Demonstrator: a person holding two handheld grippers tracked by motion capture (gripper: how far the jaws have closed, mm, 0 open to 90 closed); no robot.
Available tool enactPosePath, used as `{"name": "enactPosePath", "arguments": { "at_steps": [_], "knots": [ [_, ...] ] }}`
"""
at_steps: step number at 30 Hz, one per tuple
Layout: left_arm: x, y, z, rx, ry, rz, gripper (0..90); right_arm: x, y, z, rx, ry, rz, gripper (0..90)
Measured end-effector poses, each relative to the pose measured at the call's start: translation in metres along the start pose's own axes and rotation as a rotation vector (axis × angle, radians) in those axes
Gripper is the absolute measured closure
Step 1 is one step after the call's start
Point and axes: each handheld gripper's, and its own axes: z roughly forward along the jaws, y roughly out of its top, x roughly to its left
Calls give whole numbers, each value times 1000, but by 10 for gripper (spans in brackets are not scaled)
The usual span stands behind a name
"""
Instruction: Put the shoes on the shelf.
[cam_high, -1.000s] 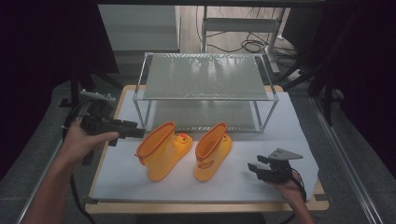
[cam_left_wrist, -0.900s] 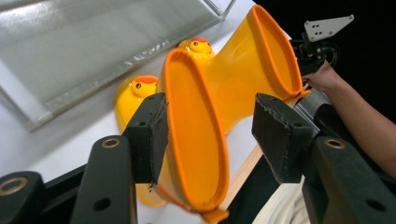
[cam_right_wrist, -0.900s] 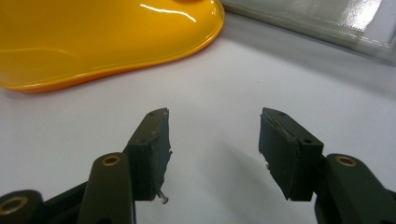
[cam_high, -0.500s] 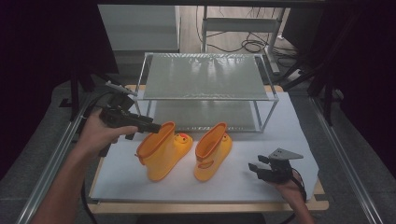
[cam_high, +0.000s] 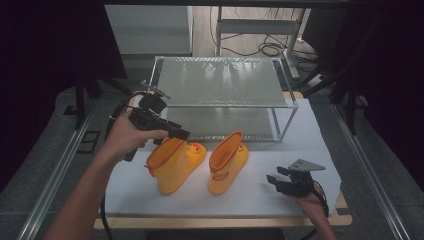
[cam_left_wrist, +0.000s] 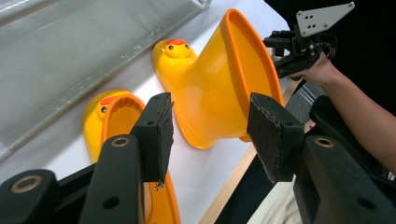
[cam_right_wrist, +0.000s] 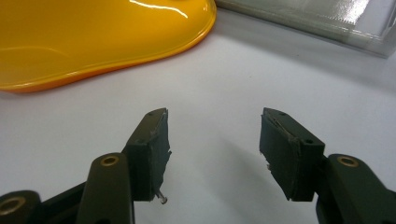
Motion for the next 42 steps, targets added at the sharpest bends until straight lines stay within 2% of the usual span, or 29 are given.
{"name": "enactPosePath", "arguments": {
  "at_steps": [10, 15, 22, 26, 35, 42],
  "knots": [
    [-11, 16, 15, 24, -19, 17, 517, 0, 0, 0, 3, -6, 5, 418],
    [-16, 21, 28, 41, -23, 23, 521, -1, -1, 0, 4, -8, 8, 418],
    [-23, 30, 44, 71, -25, 23, 526, -1, -1, -2, 2, -10, 10, 418],
    [-26, 34, 53, 104, -20, 39, 528, -2, -1, -2, 2, -12, 11, 418],
    [-31, 39, 74, 138, -14, 32, 531, -4, -2, -3, -5, -26, 25, 419],
    [-32, 39, 84, 154, -14, 29, 532, -4, -2, -3, -4, -28, 25, 419]
  ]
}}
